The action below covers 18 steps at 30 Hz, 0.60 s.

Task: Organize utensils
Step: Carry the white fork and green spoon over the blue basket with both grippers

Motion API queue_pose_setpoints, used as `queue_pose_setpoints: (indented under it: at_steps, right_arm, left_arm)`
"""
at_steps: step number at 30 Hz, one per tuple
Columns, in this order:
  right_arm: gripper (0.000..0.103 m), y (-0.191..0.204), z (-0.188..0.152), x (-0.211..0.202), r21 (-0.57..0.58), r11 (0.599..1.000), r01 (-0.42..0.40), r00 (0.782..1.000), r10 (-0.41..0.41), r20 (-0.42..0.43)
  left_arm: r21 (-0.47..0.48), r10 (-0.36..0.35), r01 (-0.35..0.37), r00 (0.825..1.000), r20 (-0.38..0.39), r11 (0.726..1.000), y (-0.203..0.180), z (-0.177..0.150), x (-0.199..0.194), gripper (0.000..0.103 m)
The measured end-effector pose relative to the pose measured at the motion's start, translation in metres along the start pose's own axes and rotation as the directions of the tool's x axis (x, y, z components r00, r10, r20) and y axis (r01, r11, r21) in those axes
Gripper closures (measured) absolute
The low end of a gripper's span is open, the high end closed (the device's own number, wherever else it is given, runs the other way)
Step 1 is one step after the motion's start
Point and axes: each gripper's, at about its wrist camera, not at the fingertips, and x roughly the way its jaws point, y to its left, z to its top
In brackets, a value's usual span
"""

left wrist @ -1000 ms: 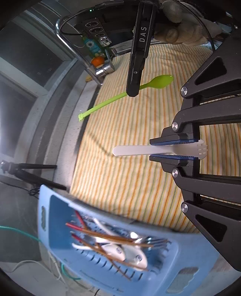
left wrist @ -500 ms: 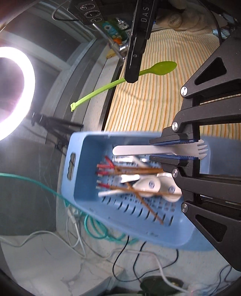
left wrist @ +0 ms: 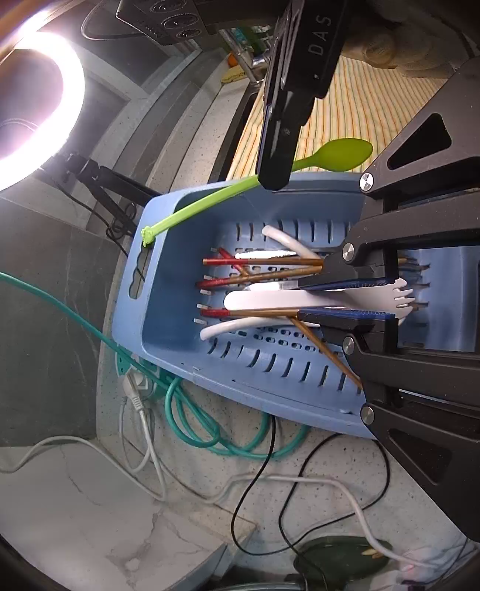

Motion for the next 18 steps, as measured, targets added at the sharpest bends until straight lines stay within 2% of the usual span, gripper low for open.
queue_pose_setpoints:
  at_steps: [18]
  right_arm:
    - [0.096, 0.000, 0.010, 0.019, -0.017, 0.999, 0.040, 0.999, -0.041, -0.024]
  left_arm:
    - [-0.001, 0.030, -0.030, 0.999, -0.013, 1.000, 0.006, 0.008, 0.010, 0.094]
